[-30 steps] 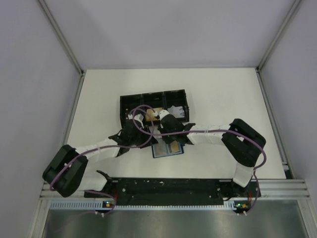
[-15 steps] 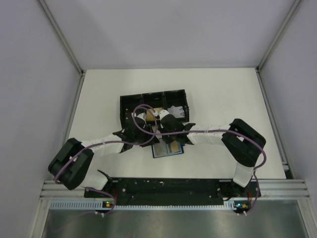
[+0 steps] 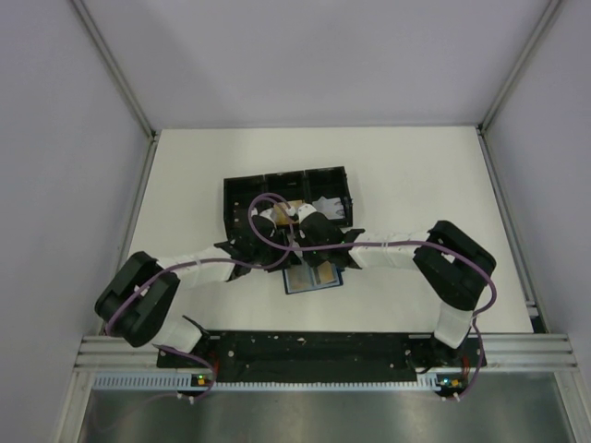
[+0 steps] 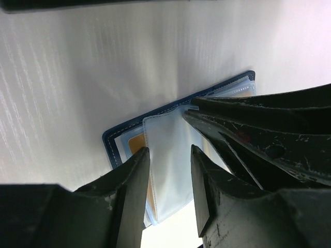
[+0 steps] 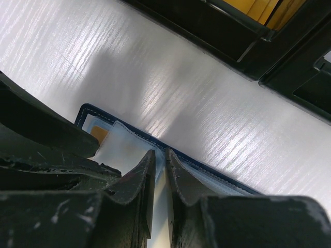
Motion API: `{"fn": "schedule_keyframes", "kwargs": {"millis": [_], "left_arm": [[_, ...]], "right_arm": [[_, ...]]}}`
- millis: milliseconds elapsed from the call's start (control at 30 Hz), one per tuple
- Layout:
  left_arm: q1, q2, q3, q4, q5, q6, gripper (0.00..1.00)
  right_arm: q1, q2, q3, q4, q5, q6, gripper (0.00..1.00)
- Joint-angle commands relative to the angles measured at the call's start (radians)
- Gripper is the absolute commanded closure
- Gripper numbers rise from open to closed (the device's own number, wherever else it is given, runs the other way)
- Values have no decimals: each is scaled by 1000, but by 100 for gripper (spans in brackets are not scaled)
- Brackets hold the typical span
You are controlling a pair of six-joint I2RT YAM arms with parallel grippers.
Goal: Take the credit cards out of the card holder
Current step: Remove the credit card from the card holder.
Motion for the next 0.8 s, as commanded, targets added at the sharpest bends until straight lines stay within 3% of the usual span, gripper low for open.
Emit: {"fn": "schedule_keyframes", "kwargs": {"millis": [0,300,533,767], "left_arm": [[-20,30,24,3,34,-1,57],[-26,24,-1,89,93,-70,59],[-29,21,-2,102,88,-79,69],[-40,45,-1,130,102,-87,70]], "right_arm": [[2,1,-34,-68,-31,-5,87],[1,-19,-48,-52,-25,12,85],[-25,-117,-129,38,-11,67,70],[-30,-249,-204,103,147,93,57]]}}
